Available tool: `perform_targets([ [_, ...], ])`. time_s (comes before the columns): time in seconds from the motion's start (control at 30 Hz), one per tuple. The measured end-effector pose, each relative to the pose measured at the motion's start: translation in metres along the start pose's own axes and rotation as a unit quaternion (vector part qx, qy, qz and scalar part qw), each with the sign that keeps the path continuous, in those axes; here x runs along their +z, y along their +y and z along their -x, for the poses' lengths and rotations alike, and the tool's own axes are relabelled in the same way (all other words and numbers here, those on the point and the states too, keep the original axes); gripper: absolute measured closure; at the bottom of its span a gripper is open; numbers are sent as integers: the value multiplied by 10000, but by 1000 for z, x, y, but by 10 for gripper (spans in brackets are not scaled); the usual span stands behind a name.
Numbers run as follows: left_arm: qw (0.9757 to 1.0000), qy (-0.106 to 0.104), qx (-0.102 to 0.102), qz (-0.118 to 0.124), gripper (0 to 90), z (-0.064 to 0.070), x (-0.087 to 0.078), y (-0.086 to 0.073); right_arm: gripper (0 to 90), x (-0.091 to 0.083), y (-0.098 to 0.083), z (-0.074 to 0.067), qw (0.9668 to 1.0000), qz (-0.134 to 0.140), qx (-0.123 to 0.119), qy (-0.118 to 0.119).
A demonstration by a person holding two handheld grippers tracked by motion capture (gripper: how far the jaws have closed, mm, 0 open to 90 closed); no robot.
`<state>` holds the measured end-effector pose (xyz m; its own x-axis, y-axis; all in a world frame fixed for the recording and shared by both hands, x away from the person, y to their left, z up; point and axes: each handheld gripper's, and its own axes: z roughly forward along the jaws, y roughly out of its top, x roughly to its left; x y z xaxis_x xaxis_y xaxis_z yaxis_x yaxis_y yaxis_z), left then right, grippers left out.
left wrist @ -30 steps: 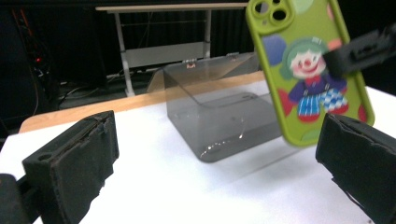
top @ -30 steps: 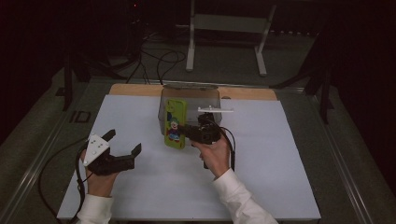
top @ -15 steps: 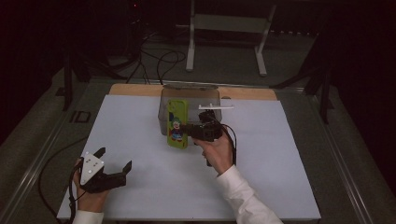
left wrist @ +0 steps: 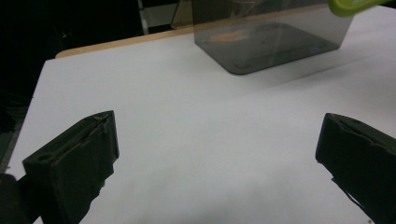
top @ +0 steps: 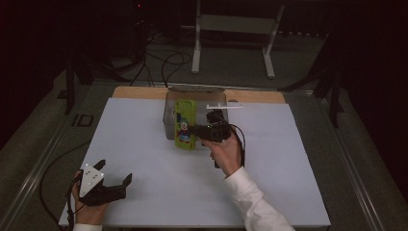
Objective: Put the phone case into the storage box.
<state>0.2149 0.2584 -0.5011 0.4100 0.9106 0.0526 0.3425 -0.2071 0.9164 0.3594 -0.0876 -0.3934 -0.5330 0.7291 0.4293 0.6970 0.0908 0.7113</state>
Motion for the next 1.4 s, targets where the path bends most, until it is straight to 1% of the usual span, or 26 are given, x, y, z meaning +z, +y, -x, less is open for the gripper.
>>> perform_targets([
  [0.17, 10000, 11, 17, 16, 1, 1, 0, 0, 785, -2, 4, 0, 10000, 31, -9, -40],
  [0.23, 10000, 1, 54, -15, 0, 2, 2, -1, 784, -3, 5, 1, 10000, 52, -53, -45],
  [0.27, 10000, -8, 55, -22, 1, 3, 3, -1, 785, -3, 7, 1, 10000, 48, -37, -44],
  [0.4, 9998, -16, 182, -59, 1, 7, 5, 0, 784, -5, 11, 0, 9999, 52, -44, -77],
  [0.43, 9998, -16, 182, -59, 1, 7, 5, 0, 784, -5, 11, 0, 9999, 52, -44, -77],
  [0.47, 9997, 8, 238, -71, 1, 8, 5, 0, 784, -5, 12, 0, 9999, 52, -53, -89],
  [0.53, 9996, 83, 261, -37, 1, 8, 6, -1, 784, -7, 15, 0, 9999, 52, -75, -101],
  [0.57, 9996, 124, 240, -10, 1, 8, 6, -1, 785, -7, 16, 0, 9999, 58, -80, -120],
  [0.7, 9997, 180, 125, 48, 1, 4, 5, -1, 785, -9, 21, 0, 9998, 76, -90, -160],
  [0.77, 9998, 156, 78, 35, 1, 4, 6, -2, 785, -9, 23, 0, 9998, 83, -96, -180],
  [0.87, 9999, 137, 93, -15, 1, 3, 7, -2, 785, -10, 26, 1, 9997, 75, -90, -192],
  [1.0, 9998, 130, 123, -19, 1, 5, 7, -2, 784, -11, 31, 4, 9998, 57, -37, -196],
  [1.4, 9998, 122, 139, -76, 1, 5, 9, -3, 784, -12, 42, 8, 9993, -40, -98, -355],
])
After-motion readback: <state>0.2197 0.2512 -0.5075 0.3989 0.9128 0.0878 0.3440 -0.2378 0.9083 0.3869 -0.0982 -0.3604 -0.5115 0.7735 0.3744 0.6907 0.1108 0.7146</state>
